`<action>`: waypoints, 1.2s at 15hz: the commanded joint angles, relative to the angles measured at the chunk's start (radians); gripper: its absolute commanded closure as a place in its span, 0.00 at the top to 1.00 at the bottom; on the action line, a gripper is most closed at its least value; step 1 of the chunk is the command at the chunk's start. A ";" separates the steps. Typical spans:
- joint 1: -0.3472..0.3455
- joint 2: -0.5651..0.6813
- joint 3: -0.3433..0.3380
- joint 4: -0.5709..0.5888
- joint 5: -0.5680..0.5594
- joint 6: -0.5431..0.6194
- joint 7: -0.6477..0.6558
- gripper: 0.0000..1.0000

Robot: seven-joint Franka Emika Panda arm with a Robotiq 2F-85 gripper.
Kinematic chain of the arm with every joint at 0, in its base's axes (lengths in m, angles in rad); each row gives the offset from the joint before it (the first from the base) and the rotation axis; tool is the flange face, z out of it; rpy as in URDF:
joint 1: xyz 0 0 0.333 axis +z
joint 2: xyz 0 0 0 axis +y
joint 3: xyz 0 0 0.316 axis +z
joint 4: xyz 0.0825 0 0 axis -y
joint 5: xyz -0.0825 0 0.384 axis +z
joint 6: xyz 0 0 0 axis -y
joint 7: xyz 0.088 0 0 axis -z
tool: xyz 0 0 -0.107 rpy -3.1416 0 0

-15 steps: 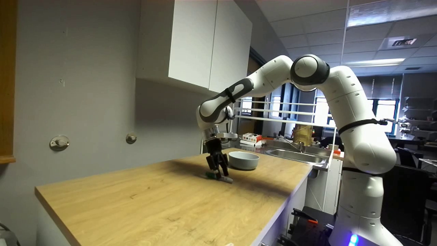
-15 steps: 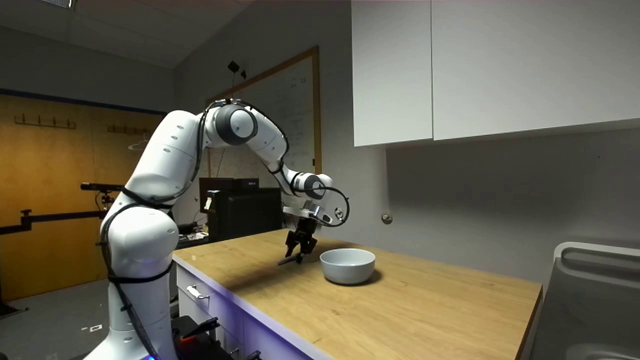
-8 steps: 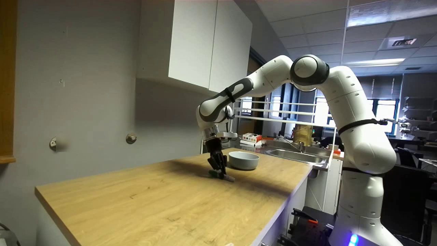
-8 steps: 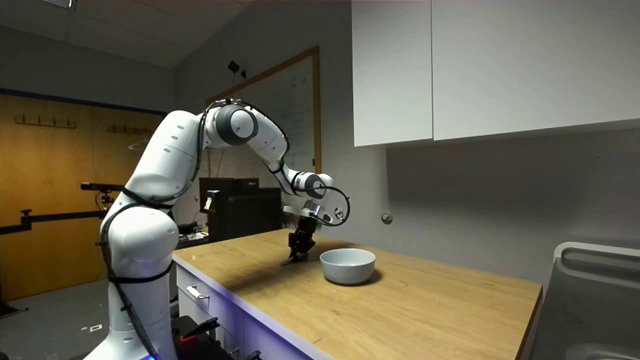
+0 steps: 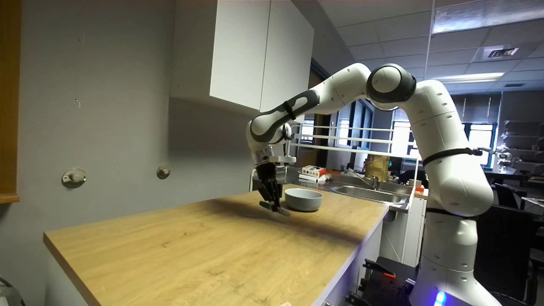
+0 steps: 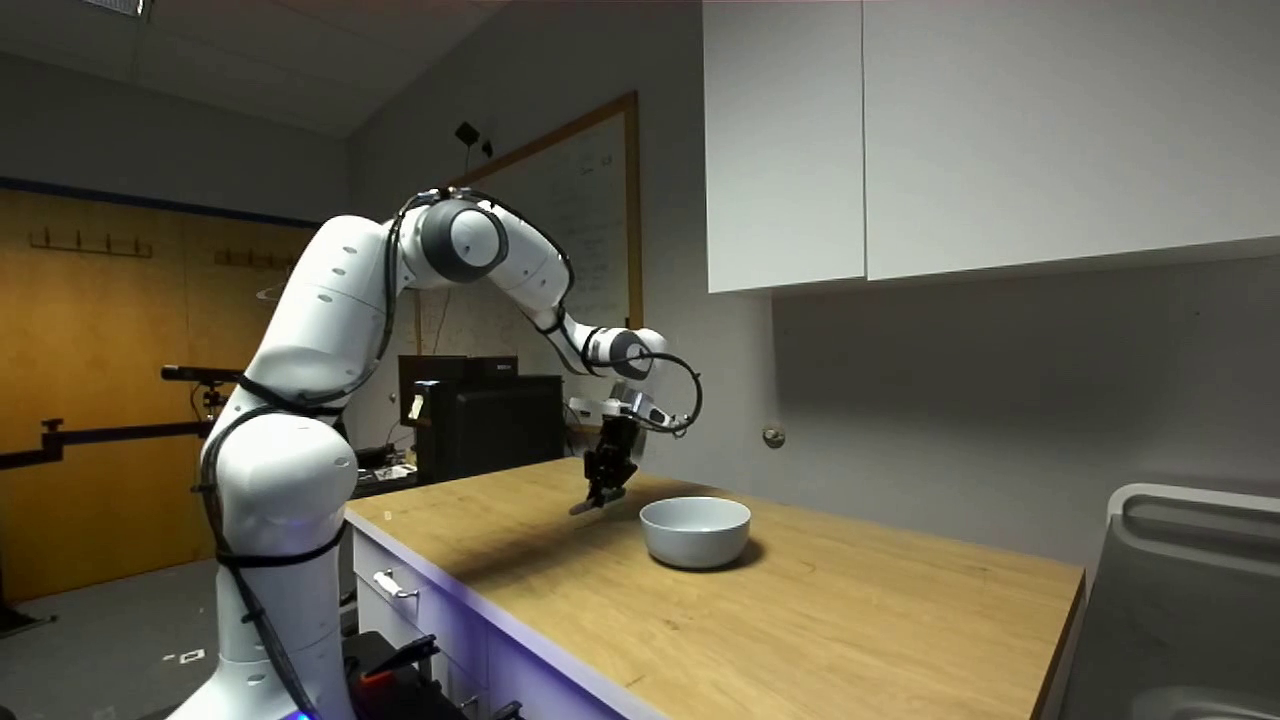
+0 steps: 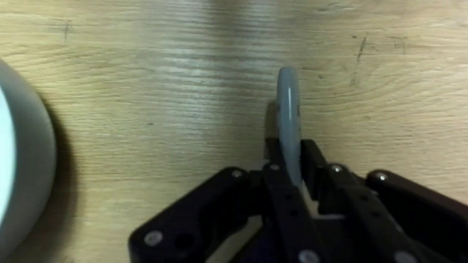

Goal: Pick the pen on the counter and put it in the bowl

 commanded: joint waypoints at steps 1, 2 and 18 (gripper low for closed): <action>-0.002 -0.158 -0.023 -0.069 -0.061 0.025 0.056 0.14; -0.006 -0.195 -0.031 -0.085 -0.087 0.045 0.060 0.14; -0.185 -0.418 -0.157 -0.384 -0.087 0.494 0.029 0.14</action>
